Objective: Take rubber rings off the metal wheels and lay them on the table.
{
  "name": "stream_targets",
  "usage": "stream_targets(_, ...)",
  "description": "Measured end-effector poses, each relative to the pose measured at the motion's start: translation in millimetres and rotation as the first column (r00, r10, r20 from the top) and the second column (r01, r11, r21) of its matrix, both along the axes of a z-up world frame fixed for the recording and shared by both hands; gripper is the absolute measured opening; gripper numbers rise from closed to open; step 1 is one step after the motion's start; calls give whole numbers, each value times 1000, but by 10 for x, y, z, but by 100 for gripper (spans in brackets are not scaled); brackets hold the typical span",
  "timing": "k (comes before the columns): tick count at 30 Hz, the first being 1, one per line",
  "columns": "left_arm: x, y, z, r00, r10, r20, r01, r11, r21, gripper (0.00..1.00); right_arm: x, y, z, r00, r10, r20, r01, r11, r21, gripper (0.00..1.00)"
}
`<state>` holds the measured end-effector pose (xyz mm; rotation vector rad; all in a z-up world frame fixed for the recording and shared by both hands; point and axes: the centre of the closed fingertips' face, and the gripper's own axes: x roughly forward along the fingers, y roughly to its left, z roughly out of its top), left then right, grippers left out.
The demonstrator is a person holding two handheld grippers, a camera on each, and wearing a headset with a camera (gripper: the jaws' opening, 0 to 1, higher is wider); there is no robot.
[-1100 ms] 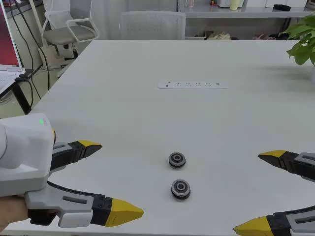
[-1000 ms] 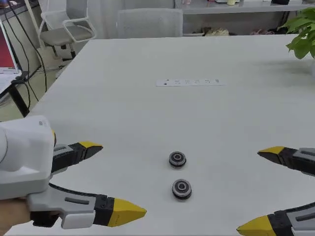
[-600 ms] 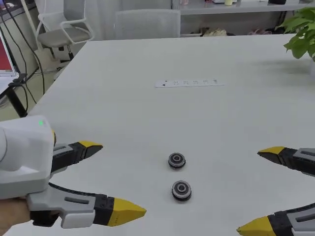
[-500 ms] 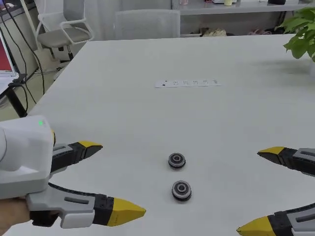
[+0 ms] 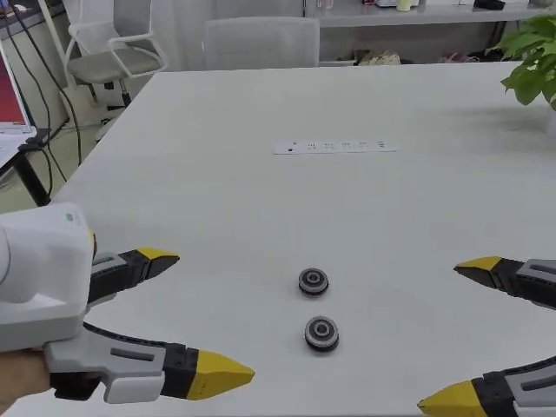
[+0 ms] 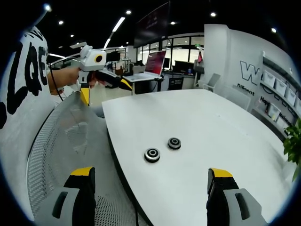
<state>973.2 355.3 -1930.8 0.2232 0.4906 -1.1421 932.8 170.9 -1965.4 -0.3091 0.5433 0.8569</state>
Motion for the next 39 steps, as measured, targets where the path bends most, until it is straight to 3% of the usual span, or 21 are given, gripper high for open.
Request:
stream_targets(25, -202, -62, 7, 998, -52, 25, 51, 998, 28, 99, 103, -79, 89, 999, -43, 27, 42, 999, 31, 99)
stream_targets(39, -185, -27, 0, 999, -46, 24, 45, 998, 32, 99, 76, -89, 38, 999, -39, 23, 38, 999, 13, 99)
